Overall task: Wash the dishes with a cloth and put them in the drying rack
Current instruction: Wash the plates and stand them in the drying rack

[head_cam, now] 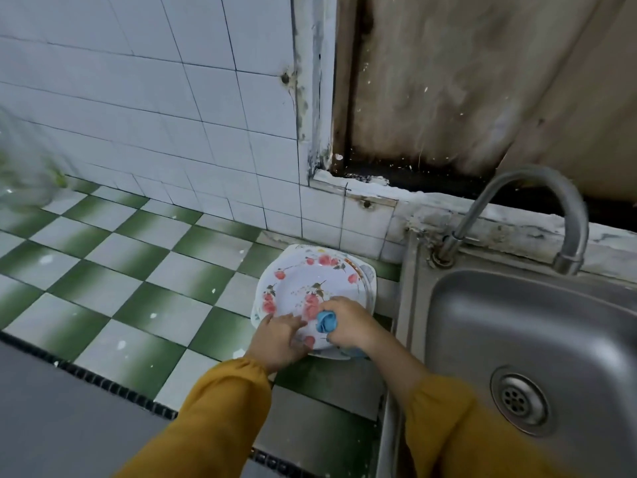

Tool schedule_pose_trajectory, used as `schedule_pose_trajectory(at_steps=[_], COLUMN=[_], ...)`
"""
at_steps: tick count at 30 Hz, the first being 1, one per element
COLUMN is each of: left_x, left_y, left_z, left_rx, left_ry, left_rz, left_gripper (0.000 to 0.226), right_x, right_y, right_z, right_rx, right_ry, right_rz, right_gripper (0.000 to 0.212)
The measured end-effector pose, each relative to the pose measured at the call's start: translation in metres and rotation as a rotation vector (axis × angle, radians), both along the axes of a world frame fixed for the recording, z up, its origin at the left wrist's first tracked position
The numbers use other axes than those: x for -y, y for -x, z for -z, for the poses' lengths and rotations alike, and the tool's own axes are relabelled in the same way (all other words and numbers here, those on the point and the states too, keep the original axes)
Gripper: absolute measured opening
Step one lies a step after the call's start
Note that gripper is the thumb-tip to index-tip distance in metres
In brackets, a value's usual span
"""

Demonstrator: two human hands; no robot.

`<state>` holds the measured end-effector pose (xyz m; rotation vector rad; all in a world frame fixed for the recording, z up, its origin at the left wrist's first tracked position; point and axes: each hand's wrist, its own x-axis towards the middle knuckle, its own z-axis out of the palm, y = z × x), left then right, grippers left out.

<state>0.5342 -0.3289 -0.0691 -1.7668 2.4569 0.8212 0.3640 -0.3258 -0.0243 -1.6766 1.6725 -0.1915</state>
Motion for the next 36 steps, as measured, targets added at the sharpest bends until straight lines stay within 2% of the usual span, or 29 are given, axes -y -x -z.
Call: schedule_pose_trajectory(at_steps=[2, 6, 9, 16, 19, 22, 23, 26, 29, 32, 36], left_x=[0.002, 0.003, -0.001, -0.013, -0.018, -0.024, -0.026, -0.027, -0.029, -0.031, -0.03], left_y=[-0.005, -0.011, -0.01, -0.012, -0.017, -0.023, -0.024, -0.024, -0.026, -0.027, -0.024], left_z=[0.008, 0.025, 0.028, 0.014, 0.011, 0.004, 0.001, -0.008, -0.012, -0.017, -0.022], left_rx=[0.055, 0.171, 0.25, 0.279, 0.232, 0.123, 0.096, 0.041, -0.04, -0.112, -0.191], left_ry=[0.058, 0.076, 0.096, 0.135, 0.144, 0.181, 0.183, 0.166, 0.166, 0.165, 0.171], left_rz=[0.113, 0.196, 0.242, 0.28, 0.284, 0.257, 0.235, 0.196, 0.189, 0.164, 0.153], left_gripper=[0.046, 0.049, 0.051, 0.05, 0.054, 0.108, 0.109, 0.084, 0.109, 0.121, 0.111], right_x=[0.0, 0.0, 0.0, -0.01, -0.016, -0.023, -0.026, -0.035, -0.041, -0.045, -0.048], right_y=[-0.003, -0.001, -0.002, -0.001, 0.0, 0.003, 0.003, 0.005, 0.004, 0.003, 0.005], right_z=[0.006, 0.012, 0.012, 0.0, -0.013, -0.027, -0.033, -0.048, -0.055, -0.056, -0.058], right_rx=[-0.055, -0.152, -0.184, -0.222, -0.18, -0.097, -0.071, -0.022, 0.001, 0.009, 0.021], right_ry=[-0.069, -0.181, -0.197, -0.177, -0.18, -0.161, -0.146, -0.086, -0.047, -0.002, 0.098], right_rz=[-0.012, -0.057, -0.067, -0.096, -0.105, -0.076, -0.062, -0.059, -0.045, -0.003, 0.049], right_gripper=[0.041, 0.05, 0.053, 0.057, 0.052, 0.051, 0.051, 0.051, 0.054, 0.058, 0.057])
